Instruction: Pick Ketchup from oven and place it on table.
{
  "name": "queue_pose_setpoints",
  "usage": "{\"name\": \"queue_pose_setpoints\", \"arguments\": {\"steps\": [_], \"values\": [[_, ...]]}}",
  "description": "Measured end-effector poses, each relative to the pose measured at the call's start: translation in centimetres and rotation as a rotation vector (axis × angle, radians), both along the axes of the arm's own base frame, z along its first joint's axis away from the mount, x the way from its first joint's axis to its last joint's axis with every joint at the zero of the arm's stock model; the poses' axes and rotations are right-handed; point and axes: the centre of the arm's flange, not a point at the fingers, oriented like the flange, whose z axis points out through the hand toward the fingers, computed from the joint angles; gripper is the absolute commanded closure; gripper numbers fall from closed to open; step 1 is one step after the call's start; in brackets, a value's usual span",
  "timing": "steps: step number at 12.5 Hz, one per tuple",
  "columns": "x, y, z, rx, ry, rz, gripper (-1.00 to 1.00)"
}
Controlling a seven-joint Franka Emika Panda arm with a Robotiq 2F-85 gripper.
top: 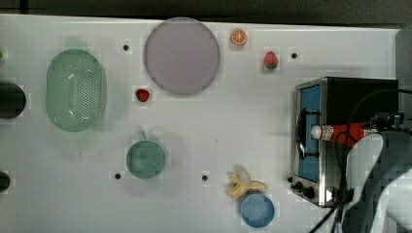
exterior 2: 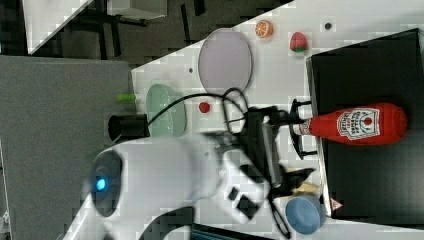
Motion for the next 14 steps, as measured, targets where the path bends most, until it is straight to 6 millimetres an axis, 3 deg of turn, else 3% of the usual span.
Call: {"name": "queue_pose_setpoints", "arguments": {"steps": [4, 7, 9, 13, 14], "values": [[2.7, -3.0, -4.2, -0.09, 0.01, -0.025, -1.0], [3.3, -2.7, -7.9, 0.007, 0.006, -0.092, -1.0], [3.4, -2.6, -8.4, 0.018, -0.021, -0.108, -1.0], [2.1, -4.8, -8.5, -0.017, -0.045, -0.148, -1.0], [2.0, -5.1, -8.7, -0.024, -0.048, -0.154, -0.92]]}}
